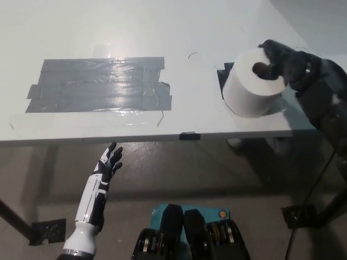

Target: A toilet paper roll is kept on the black spot on the desk infront of the robot and the robot inserts its right thumb into the hole in the centre to grab the roll. Then it passes the roll to a person.

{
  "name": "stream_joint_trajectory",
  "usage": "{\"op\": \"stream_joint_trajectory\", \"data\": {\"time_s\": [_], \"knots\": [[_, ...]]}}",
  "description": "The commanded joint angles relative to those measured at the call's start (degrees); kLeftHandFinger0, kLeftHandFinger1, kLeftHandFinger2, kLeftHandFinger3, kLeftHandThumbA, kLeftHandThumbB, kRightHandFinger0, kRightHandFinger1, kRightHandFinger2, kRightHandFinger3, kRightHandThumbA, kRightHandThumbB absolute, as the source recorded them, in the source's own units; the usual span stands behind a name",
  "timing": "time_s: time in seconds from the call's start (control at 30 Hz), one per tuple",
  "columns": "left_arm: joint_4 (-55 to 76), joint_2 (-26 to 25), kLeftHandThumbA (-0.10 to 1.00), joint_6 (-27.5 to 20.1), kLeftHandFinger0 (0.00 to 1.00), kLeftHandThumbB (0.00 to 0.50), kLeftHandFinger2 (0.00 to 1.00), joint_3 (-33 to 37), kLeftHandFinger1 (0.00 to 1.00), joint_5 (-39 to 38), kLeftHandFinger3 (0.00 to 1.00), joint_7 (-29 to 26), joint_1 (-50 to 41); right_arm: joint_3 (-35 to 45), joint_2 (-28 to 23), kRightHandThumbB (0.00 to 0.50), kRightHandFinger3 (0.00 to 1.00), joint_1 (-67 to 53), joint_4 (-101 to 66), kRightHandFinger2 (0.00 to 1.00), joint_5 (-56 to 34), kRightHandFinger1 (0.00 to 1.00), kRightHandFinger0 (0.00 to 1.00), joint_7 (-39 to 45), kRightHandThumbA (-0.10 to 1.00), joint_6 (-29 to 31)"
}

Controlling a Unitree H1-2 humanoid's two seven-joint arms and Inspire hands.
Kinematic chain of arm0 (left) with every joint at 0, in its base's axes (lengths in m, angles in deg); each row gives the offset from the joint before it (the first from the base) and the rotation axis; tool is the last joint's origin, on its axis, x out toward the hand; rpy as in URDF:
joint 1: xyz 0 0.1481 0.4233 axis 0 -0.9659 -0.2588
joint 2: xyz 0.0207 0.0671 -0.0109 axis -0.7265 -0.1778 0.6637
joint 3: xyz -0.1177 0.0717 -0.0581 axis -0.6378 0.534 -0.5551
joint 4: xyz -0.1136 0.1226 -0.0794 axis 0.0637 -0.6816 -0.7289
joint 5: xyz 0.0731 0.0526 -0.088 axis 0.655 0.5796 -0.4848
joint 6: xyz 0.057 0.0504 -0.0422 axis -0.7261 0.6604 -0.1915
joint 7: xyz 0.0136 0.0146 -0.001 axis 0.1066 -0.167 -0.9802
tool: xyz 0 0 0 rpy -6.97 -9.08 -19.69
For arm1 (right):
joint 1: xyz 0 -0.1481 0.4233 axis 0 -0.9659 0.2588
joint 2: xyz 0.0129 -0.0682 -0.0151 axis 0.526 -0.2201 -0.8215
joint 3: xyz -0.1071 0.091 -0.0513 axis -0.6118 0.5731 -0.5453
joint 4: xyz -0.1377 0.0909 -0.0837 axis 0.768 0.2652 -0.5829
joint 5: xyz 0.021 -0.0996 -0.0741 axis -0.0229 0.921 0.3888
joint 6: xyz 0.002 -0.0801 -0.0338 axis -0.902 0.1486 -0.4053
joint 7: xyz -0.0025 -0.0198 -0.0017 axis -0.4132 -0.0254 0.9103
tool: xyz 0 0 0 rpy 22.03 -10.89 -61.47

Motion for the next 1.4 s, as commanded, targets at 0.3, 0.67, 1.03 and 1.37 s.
{"op": "stream_joint_trajectory", "data": {"time_s": [0.3,0.67,1.03,1.37], "knots": [[1.32,-0.62,1.00,-1.04,1.00,0.099,1.00,0.28,1.00,1.03,1.00,0.02,0.53,42.34,2.47,0.143,1.00,-2.32,-11.03,1.00,-36.47,0.60,0.07,-0.14,-0.10,-4.40],[1.03,-0.52,1.00,-0.66,1.00,0.097,1.00,0.32,1.00,1.08,1.00,-0.03,0.54,62.43,4.91,0.134,1.00,-0.56,-9.48,0.64,-49.80,0.04,0.00,0.61,-0.10,-15.46],[0.68,-0.34,1.00,-0.98,1.00,0.086,1.00,0.40,1.00,0.91,1.00,-0.02,1.02,67.18,10.32,0.117,1.00,-1.18,-13.91,0.71,-51.37,0.10,0.00,0.19,-0.10,-18.00],[0.73,-0.57,1.00,-1.37,1.00,0.095,1.00,0.54,1.00,1.42,1.00,0.04,1.17,65.36,13.42,0.101,1.00,-0.01,-23.70,0.71,-53.02,0.11,0.00,-2.47,-0.10,-23.73]]}}
